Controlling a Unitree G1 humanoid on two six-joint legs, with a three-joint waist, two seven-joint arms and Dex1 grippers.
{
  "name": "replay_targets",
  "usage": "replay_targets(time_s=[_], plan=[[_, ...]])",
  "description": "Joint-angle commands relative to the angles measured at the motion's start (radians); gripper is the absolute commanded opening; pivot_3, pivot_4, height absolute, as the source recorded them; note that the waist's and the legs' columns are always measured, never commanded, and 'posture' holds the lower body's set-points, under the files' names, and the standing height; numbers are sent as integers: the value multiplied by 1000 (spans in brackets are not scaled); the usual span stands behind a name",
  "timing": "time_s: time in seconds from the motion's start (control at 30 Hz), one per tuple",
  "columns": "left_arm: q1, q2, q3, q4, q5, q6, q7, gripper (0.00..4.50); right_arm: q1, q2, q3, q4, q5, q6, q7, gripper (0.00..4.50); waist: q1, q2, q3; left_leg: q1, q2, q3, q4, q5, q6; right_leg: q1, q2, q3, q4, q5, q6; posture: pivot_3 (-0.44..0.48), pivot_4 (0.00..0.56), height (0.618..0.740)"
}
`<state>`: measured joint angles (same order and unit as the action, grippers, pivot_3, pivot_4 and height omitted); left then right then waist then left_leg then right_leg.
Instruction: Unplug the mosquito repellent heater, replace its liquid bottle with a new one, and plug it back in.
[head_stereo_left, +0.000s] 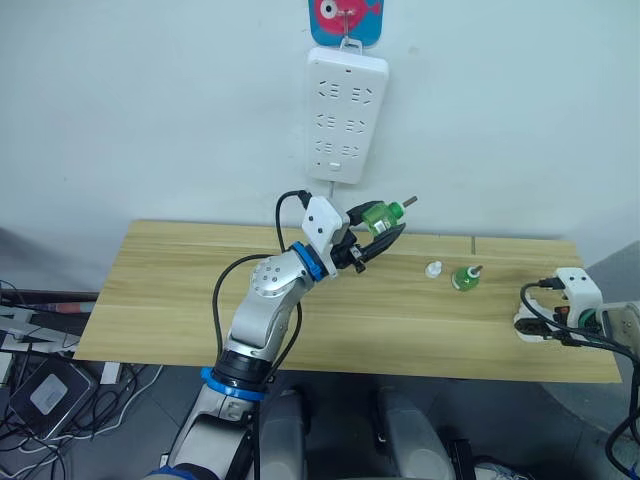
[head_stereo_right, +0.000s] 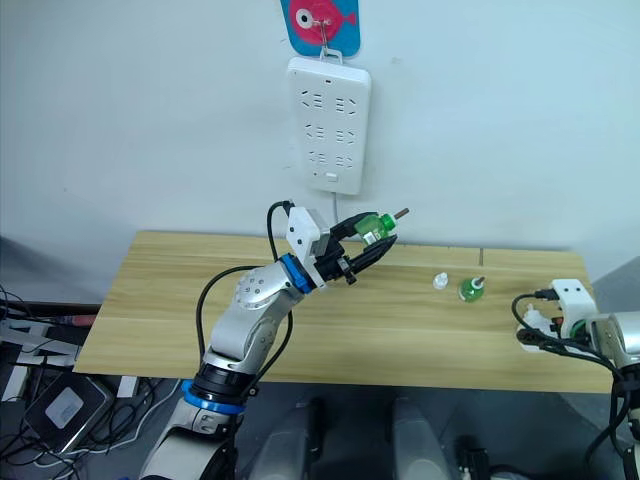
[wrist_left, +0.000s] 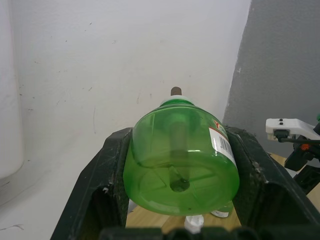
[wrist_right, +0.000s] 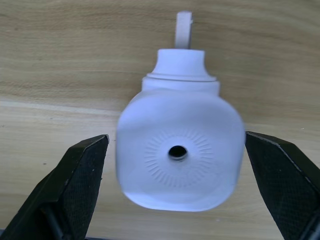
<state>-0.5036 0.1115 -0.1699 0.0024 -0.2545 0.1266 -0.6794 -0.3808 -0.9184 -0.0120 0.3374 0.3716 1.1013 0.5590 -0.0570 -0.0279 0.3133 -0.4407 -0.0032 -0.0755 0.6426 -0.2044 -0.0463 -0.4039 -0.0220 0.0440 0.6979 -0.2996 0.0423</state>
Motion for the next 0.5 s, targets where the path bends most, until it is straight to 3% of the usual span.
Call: replay_targets(time_s=[0.03, 0.1, 0.2, 0.37, 0.5], plan=[[0, -7, -12, -42, -3, -11, 1, 2300, 0, -13, -19, 4, -20, -16, 29, 4305, 0, 0, 0, 0, 0, 0, 0, 0, 0, 0, 0, 0, 0, 0, 0, -36, 336, 740], [1, -7, -14, -41, -2, -12, 0, 2300, 8, -18, -27, -4, -17, -18, 50, 3921, 0, 0, 0, 0, 0, 0, 0, 0, 0, 0, 0, 0, 0, 0, 0, -36, 336, 740], [1, -7, -15, -40, -2, -12, -2, 2300, 21, -28, -42, -21, -14, -7, 67, 2933, 0, 0, 0, 0, 0, 0, 0, 0, 0, 0, 0, 0, 0, 0, 0, -36, 336, 740], [7, -3, -17, -41, -8, -15, -17, 2300, 44, -85, -80, -72, -3, 8, 109, 2934, 1, 1, 0, 0, 0, 0, 0, 0, 0, 0, 0, 0, 0, 0, 0, -49, 329, 740], [31, 40, -25, -86, -58, -7, -113, 2300, 47, -208, -181, -179, 110, 161, 230, 2934, -1, 6, 2, 0, -1, 1, 0, 0, 0, 0, -1, 1, 0, 0, 0, -57, 324, 740]])
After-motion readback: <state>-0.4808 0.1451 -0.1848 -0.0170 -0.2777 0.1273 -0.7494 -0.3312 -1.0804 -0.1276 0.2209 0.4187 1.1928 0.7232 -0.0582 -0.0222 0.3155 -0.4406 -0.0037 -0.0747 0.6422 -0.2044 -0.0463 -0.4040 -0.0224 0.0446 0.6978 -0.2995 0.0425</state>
